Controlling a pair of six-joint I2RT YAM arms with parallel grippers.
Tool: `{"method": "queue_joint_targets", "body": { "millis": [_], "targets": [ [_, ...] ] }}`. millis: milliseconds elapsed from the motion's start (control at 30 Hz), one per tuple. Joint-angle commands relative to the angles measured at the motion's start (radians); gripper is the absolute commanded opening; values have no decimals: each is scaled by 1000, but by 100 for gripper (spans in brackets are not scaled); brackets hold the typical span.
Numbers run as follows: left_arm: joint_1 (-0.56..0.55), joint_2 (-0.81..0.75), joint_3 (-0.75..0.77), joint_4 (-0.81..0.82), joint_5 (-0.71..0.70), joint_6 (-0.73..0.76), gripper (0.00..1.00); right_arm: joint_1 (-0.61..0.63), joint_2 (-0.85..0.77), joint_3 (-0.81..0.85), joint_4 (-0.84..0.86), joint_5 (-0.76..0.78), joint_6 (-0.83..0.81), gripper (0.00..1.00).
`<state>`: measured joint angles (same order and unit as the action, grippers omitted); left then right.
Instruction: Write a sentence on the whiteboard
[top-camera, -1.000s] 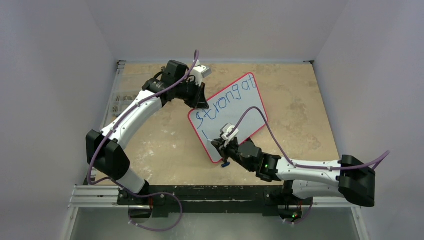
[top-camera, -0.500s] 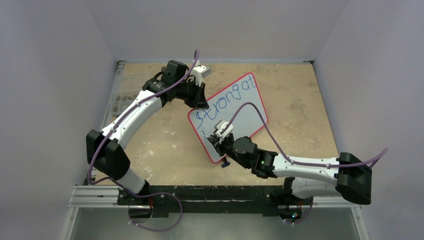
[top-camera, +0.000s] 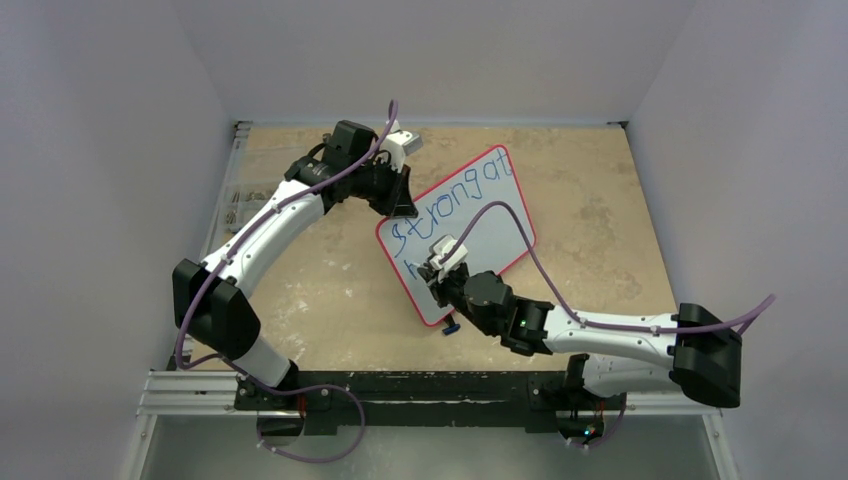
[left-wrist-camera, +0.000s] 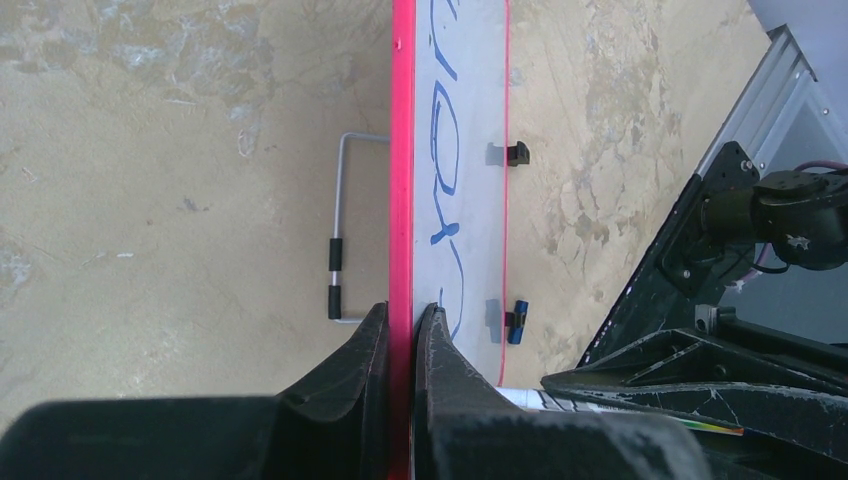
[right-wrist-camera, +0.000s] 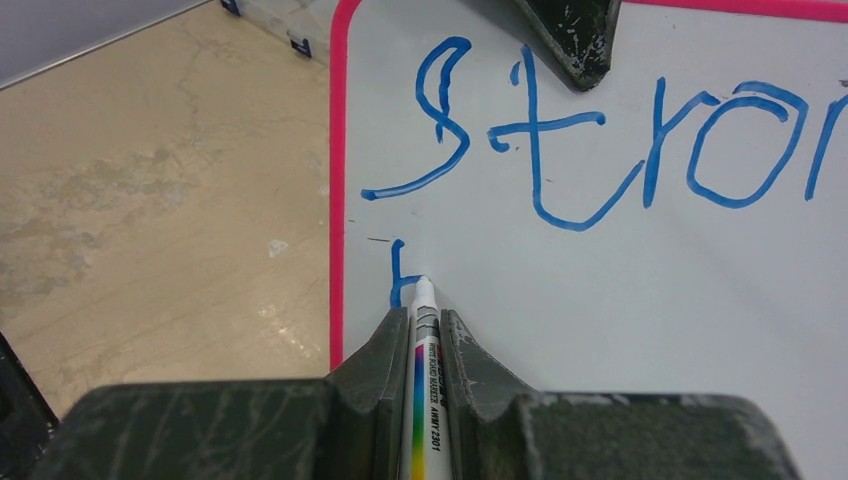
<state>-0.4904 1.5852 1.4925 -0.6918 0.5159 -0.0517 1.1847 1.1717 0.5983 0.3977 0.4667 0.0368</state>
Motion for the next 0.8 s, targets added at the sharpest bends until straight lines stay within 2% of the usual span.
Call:
{"method": "queue_joint_targets", "body": {
  "millis": [0,767],
  "targets": [
    [-14,43,-23,-117,-163,84,0,-4,5,14,-49,64,0,0],
    [-14,42,-20,-119,-168,85,0,-4,-93,-75,-130,34,78,0]
  ]
}}
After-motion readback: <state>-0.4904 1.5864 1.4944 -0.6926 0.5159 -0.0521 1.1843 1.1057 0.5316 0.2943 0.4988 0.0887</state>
